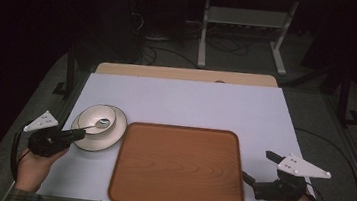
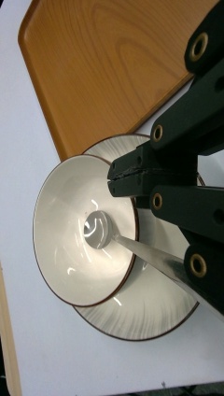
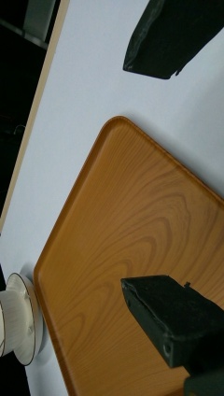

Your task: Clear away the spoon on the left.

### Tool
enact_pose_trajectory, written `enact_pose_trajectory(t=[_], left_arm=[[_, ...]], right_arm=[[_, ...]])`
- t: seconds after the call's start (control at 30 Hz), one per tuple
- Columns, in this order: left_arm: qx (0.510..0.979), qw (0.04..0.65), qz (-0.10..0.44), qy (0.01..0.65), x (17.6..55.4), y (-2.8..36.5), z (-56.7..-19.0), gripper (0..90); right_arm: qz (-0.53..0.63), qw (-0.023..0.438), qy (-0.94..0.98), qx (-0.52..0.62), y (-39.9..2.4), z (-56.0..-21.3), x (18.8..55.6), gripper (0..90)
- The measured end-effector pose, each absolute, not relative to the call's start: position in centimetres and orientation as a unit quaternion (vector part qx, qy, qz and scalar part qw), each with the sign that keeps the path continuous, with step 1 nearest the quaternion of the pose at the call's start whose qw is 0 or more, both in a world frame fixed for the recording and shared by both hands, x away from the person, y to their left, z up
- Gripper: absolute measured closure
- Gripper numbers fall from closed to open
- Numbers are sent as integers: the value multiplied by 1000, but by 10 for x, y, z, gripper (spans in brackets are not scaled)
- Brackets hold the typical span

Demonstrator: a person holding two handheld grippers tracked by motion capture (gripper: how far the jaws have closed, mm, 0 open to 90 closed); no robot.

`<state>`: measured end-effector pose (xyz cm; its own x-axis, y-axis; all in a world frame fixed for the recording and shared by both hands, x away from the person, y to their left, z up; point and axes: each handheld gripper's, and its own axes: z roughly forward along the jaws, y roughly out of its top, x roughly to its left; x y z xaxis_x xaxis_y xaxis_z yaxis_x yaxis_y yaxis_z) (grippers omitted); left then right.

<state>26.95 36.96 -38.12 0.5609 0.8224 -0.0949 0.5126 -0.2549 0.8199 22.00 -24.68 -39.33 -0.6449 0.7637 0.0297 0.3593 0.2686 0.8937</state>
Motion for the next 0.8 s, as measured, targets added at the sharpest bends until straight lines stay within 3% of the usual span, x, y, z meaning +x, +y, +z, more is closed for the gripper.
enact_pose_trajectory(t=[0.8], left_arm=[[755,428,193,458,278,387,-382,900]], right_arm=[[481,210,769,364,-247,-394,220,0]])
